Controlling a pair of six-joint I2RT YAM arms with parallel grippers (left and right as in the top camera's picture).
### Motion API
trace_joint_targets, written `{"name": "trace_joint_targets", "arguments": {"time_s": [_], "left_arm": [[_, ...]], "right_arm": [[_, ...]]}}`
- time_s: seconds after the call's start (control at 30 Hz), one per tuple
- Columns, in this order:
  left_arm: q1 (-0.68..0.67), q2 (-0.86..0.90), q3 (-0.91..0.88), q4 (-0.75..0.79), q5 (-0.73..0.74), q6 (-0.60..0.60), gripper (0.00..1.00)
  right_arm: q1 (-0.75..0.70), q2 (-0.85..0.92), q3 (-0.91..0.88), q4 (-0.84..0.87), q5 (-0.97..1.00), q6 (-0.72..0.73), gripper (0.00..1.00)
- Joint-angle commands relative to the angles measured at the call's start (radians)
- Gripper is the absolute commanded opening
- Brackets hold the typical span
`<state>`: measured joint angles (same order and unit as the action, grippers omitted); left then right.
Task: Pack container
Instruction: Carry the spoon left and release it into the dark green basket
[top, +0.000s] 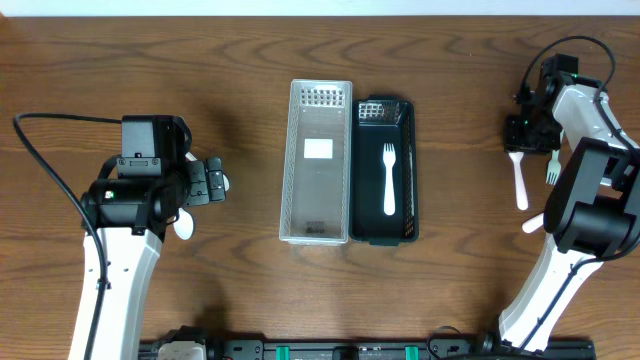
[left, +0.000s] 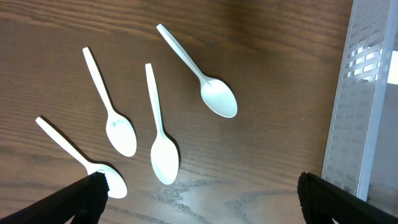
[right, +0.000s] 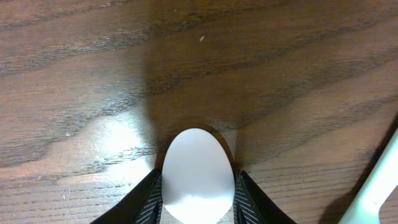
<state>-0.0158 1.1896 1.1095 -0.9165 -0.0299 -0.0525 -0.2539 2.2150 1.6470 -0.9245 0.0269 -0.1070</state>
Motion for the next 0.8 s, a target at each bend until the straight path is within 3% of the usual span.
{"name": "trace_joint_targets", "arguments": {"time_s": [0.0,0.2,0.47,0.77], "left_arm": [[0.0,0.006,0.014,-0.002,-0.008,-0.005,0.99],[0.0,0.006,0.014,-0.002,-0.008,-0.005,0.99],[0.0,0.006,0.014,-0.002,-0.008,-0.005,0.99],[0.0,0.006,0.014,-0.002,-0.008,-0.005,0.99]], "right_arm": [[0.0,0.013,-0.008,-0.003,-0.009,0.001,0.31],[0.005,0.013,-0.007,-0.003,-0.009,0.001,0.25],[0.075,-0.089,0.088,-0.08,-0.008,0.006,0.27],[0.312,-0.316,0.204,-0.079,-0.008,0.21,0.23]]}}
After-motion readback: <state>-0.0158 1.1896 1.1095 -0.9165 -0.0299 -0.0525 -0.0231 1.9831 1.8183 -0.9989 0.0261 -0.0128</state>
